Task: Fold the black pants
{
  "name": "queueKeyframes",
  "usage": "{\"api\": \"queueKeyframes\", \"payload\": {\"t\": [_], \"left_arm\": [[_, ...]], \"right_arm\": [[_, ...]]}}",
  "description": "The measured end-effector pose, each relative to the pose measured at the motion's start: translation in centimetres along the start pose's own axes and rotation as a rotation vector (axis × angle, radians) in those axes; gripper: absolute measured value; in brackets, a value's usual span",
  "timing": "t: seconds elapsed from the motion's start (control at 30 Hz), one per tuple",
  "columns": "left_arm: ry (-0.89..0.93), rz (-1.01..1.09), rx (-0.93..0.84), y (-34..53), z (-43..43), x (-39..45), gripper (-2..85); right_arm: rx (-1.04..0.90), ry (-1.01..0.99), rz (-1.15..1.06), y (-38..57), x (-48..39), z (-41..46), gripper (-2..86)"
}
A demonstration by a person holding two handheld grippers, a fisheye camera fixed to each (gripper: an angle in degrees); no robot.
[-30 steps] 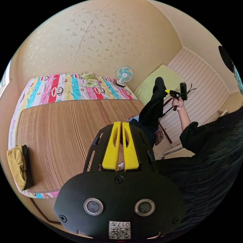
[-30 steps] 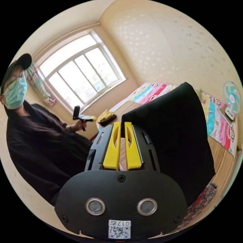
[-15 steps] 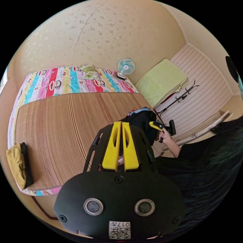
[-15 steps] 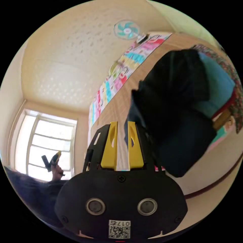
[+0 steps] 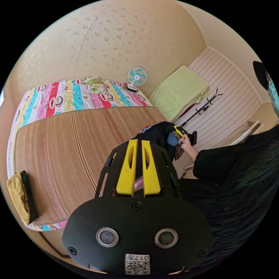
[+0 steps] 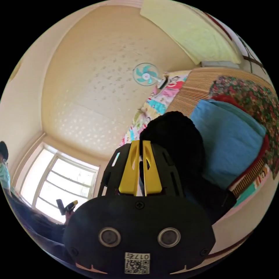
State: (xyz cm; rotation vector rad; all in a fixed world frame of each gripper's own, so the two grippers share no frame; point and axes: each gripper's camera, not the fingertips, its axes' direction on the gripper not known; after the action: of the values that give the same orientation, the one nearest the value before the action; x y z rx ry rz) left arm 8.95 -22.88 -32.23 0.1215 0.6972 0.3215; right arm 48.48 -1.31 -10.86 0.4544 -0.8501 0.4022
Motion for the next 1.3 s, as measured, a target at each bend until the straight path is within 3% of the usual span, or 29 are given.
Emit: {"api": "queueKeyframes", "payload": {"t": [0.13, 0.27, 0.43, 0.47, 0.5, 0.6, 0.67, 0.8, 1.03, 1.13, 1.3], "left_arm": [[0.086, 0.103, -0.005, -2.1, 0.5, 2.2, 7.7], [0.146, 0.222, 0.0, -6.4, 2.3, 6.4, 13.6], [-0.079, 0.245, 0.003, -8.1, 3.9, 10.0, 16.3], [-0.179, 0.162, 0.094, -7.2, 2.3, 9.2, 8.6], [-0.189, 0.128, 0.17, -6.2, 0.1, 8.2, 4.3], [-0.01, 0.148, 0.288, -4.3, -6.4, 5.4, 2.6], [0.014, 0.163, 0.323, -3.7, -10.1, 4.6, 2.0], [0.124, 0.199, 0.462, -2.1, -18.3, 3.5, 1.8], [0.164, 0.408, 0.623, 0.7, -31.1, 5.5, 2.4], [0.203, 0.45, 0.655, 1.8, -35.1, 6.1, 2.7], [0.224, 0.471, 0.709, 4.5, -40.5, 5.8, 2.8]], "right_arm": [[-0.173, -0.298, -0.27, -3.5, -11.4, 2.5, 2.0], [-0.363, -0.346, -0.489, -2.6, -24.0, 6.5, 1.5], [-0.45, -0.527, -0.563, 2.6, -34.1, 9.3, 1.7], [-0.436, -0.531, -0.61, 3.6, -35.9, 9.0, 1.9], [-0.42, -0.529, -0.642, 3.9, -36.5, 8.6, 2.0], [-0.396, -0.52, -0.775, 4.3, -37.5, 6.3, 2.9], [-0.401, -0.503, -0.833, 5.5, -36.2, 4.6, 3.9], [-0.374, -0.429, -0.811, 8.4, -31.3, 2.0, 5.2], [-0.499, -0.179, -0.736, 14.8, -26.0, 4.0, 11.1], [-0.538, -0.266, -0.74, 15.2, -29.5, 7.9, 15.3], [-0.401, -0.564, -0.834, 13.3, -41.4, 9.3, 17.0]]}}
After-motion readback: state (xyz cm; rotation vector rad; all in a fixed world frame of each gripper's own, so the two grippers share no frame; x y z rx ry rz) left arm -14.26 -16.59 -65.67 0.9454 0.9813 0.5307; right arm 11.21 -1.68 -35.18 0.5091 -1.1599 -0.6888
